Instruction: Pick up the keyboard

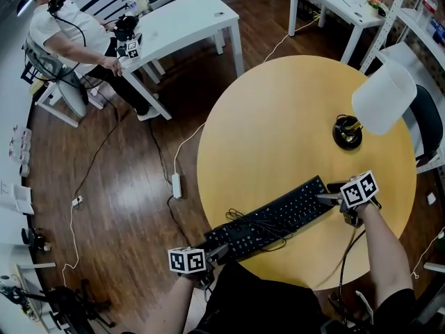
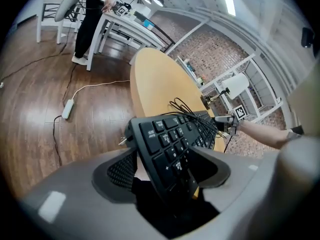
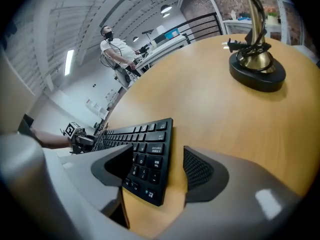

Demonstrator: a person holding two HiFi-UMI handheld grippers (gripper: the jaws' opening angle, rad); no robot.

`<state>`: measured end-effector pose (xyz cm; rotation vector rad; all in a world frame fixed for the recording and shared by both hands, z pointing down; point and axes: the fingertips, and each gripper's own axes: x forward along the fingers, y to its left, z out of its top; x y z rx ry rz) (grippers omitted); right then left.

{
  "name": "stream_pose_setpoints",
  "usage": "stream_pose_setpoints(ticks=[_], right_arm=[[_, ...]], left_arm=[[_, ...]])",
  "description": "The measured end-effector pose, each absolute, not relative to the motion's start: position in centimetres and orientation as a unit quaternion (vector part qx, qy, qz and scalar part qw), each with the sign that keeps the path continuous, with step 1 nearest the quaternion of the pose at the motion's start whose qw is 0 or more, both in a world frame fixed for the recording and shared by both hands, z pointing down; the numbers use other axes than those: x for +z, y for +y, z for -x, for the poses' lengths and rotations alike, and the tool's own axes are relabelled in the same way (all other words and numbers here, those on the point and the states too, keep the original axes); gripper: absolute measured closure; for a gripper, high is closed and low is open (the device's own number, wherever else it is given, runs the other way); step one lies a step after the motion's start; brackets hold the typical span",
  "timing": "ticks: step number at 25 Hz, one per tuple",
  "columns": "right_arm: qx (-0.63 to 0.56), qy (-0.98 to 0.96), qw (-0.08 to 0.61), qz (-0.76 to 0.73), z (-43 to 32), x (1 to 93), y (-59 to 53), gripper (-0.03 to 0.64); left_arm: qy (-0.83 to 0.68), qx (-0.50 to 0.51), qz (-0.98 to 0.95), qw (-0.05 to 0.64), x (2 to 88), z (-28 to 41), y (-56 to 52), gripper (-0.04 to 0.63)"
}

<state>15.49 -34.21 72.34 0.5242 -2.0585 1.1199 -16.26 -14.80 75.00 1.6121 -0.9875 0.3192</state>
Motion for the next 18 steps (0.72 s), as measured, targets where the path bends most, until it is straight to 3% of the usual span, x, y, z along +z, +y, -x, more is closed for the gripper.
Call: stream_pose_setpoints(ticks=[2, 3, 5, 9, 12, 18], right_arm=[[0.439, -0.798, 0.368, -0.189, -15.2, 72.3, -33.7, 0.31], [0.445, -0.797, 0.366, -0.182, -15.1, 72.4, -33.4, 0.357], [0.459, -0.796, 0.348, -0.185, -15.1, 72.5, -33.4, 0.384], [0.507, -0.782, 0.308, -0.192, -15.4, 72.5, -33.4, 0.393], [0.527, -0.77, 0.29, -0.212, -15.9, 72.6, -33.9, 0.439], [0.533, -0.776, 0.255, -0.219, -16.4, 71.2, -32.6, 0.445]], left_arm=[[-0.414, 0.135, -0.691, 0.577, 75.0, 16.3, -14.9, 0.275], [-0.411, 0.131, -0.691, 0.58, 75.0, 16.2, -14.9, 0.276], [-0.404, 0.118, -0.693, 0.585, 75.0, 16.1, -15.0, 0.29], [-0.39, 0.095, -0.703, 0.586, 74.8, 15.3, -14.9, 0.332], [-0.387, 0.094, -0.706, 0.586, 74.6, 14.9, -15.0, 0.338], [-0.394, 0.066, -0.718, 0.57, 71.6, 15.7, -15.8, 0.386]])
